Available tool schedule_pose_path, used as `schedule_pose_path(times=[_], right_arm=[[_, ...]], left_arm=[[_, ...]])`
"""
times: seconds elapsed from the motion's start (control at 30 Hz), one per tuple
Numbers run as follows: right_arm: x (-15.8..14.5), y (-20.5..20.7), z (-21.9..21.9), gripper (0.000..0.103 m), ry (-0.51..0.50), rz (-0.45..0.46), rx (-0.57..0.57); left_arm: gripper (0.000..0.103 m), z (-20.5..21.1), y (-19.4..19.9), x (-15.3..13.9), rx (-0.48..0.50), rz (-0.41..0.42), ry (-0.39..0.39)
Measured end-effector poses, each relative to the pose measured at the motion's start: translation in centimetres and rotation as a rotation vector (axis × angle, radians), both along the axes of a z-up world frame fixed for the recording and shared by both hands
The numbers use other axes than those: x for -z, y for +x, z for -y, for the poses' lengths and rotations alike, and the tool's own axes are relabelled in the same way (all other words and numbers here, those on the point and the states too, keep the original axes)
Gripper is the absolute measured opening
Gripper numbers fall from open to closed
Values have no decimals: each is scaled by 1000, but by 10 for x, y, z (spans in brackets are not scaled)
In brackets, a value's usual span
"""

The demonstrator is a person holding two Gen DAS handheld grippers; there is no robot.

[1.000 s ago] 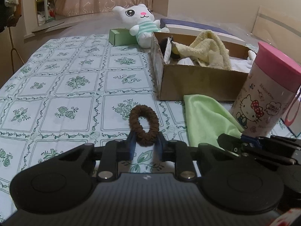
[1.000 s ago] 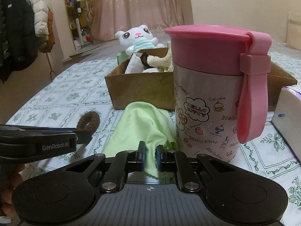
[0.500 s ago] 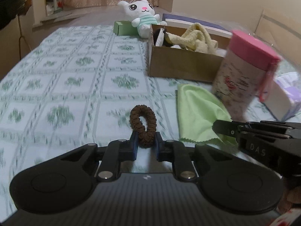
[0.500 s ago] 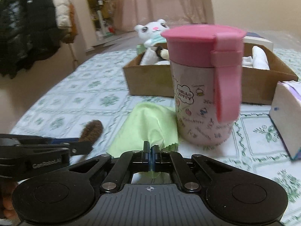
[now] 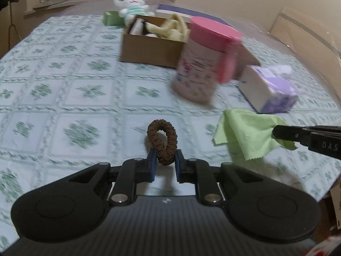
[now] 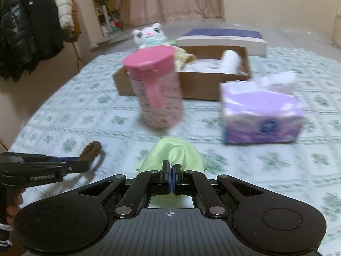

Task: Organize soft objects
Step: 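Lift the hair tie with the left tool while the right tool regrasps the green cloth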

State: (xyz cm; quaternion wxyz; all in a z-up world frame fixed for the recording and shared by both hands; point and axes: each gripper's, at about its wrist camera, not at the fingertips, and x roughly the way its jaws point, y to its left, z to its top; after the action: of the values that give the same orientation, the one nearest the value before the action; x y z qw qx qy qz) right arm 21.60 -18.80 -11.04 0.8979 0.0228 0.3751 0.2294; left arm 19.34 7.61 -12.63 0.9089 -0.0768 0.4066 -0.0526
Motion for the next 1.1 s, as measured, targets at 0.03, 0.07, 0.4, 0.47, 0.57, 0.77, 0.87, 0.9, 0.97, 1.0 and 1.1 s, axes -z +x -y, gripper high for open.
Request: schedule_pose_path(times=[0.03,0.07,0.4,0.47,0.57,0.77,0.87,0.9,0.97,1.0,1.1], right_arm=[[1,-1,4,2,-3,-5,5],[2,-3,8,2,-1,-11,12],[32,-9,16,5,34,-86,-42],[34,-11,19,14,16,-90,-73],[32,-16,28,56,9,-47,-92],[26,-16,37,80,-64,84,-236],[36,-3,34,84,-115,101,-323],[40,4,34,84,-114,85,-327],[46,15,36,84,-71,54,-316],[48,19,35,84,-50,46,-316],[56,25,24,84,-49,49,-336]], left_arm=[[16,6,-1,1,5,-4,-3],[16,11,-1,1,10,-8,-8],[17,35,-4,15,8,-82,20],[17,37,-4,15,10,-81,33],[19,40,-2,15,13,-84,45],[19,41,-1,17,16,-87,55],[20,41,0,17,17,-87,59],[20,42,0,17,18,-86,61],[20,42,0,17,17,-84,63],[21,42,1,18,17,-83,64],[22,43,1,19,15,-80,67]])
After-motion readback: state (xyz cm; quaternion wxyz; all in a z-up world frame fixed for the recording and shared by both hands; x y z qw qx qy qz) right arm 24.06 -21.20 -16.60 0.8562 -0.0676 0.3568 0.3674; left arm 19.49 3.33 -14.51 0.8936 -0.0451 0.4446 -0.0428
